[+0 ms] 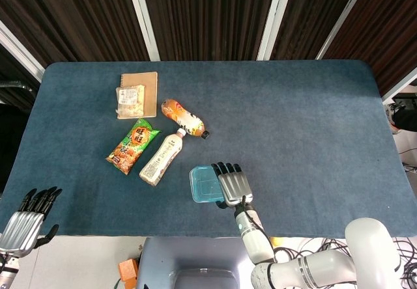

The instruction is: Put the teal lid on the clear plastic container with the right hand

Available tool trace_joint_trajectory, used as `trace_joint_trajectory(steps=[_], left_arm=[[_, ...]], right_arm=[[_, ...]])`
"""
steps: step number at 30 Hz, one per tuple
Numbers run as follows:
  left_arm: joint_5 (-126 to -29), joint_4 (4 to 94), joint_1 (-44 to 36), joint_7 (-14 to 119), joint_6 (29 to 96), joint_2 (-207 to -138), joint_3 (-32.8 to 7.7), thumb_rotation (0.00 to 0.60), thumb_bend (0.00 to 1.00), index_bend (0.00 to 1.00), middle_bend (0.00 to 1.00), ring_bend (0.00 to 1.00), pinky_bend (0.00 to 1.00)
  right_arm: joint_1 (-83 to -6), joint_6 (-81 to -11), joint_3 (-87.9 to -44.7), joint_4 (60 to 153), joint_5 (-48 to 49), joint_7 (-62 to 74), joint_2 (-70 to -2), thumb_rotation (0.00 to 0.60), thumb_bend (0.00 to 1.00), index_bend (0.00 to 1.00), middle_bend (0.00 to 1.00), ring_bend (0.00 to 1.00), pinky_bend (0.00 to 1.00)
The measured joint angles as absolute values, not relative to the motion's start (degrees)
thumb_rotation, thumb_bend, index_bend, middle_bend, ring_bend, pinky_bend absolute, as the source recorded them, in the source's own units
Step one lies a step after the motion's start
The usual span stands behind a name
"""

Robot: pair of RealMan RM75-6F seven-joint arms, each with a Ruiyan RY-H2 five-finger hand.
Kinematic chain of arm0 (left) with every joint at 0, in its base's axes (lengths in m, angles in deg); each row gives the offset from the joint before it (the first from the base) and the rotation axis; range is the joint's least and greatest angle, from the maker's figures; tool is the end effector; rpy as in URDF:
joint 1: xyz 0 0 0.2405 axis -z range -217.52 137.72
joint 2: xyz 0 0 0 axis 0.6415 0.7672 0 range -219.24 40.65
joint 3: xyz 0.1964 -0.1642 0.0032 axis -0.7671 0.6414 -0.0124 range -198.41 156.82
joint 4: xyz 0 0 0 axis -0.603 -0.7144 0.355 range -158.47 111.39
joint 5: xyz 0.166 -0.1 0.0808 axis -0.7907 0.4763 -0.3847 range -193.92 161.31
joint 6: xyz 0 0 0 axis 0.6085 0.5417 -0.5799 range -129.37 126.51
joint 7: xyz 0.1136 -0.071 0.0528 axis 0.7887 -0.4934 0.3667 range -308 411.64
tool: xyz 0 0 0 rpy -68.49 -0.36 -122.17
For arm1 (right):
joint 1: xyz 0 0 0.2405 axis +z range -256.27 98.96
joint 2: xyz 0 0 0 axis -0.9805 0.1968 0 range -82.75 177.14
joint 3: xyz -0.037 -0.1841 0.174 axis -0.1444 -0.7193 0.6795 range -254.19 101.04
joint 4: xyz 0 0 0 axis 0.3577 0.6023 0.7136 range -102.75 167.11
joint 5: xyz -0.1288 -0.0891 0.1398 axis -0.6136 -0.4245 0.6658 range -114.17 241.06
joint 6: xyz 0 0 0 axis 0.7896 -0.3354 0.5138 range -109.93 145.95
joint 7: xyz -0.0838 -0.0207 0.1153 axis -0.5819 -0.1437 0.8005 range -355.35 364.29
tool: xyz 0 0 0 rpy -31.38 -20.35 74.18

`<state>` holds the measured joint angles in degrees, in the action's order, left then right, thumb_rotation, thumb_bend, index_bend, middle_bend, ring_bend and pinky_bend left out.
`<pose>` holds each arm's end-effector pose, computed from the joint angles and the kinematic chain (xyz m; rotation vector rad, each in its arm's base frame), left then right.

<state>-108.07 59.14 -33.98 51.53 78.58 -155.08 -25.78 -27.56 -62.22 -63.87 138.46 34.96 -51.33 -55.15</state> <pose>-0.3429 0.1571 0.1324 -1.6397 -0.9066 -0.7094 -0.0623 -0.2734 -0.0589 1.7976 -1.0990 0.6547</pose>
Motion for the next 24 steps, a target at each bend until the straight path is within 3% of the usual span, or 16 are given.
trace_joint_trajectory(steps=[24], left_arm=[[-107.6, 58.9, -33.9, 51.3, 78.1, -155.0, -25.6, 0.600, 0.35, 0.00, 0.07, 0.09, 0.00]], right_arm=[[-27.3, -60.4, -62.1, 141.0, 37.1, -50.9, -52.1, 0.600, 0.15, 0.71, 0.35, 0.17, 0.11]])
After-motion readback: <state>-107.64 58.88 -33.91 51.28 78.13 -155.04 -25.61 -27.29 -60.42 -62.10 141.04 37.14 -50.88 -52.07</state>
